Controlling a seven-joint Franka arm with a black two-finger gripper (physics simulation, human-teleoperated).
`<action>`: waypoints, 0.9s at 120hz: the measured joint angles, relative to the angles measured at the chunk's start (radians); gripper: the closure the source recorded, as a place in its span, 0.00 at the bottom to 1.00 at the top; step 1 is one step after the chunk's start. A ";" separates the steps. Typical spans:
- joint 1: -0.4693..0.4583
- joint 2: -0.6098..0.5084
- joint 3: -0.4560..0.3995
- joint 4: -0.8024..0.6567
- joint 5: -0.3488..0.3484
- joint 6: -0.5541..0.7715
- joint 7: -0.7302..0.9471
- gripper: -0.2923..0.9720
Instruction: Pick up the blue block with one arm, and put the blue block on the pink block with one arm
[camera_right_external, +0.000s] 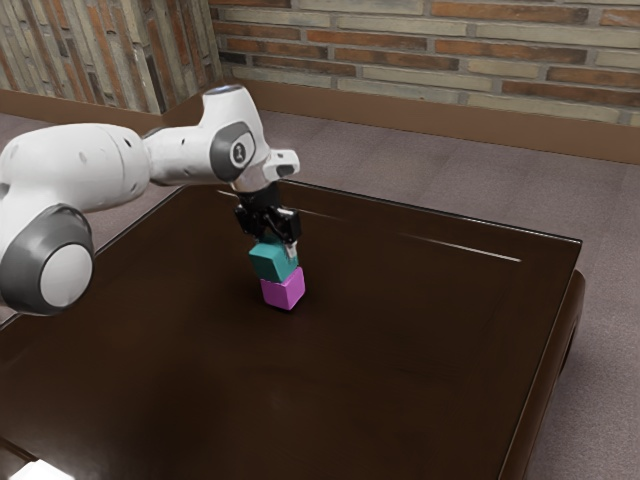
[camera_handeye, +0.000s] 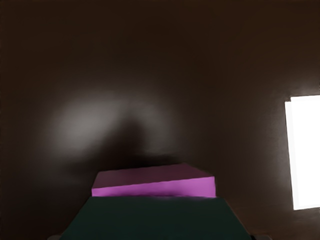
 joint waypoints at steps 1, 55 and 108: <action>0.000 0.000 0.000 0.000 0.000 0.000 -0.001 0.39; -0.034 -0.201 0.028 -0.014 0.125 -0.078 -0.023 0.25; -0.034 -0.562 0.008 -0.133 0.420 -0.402 -0.095 0.23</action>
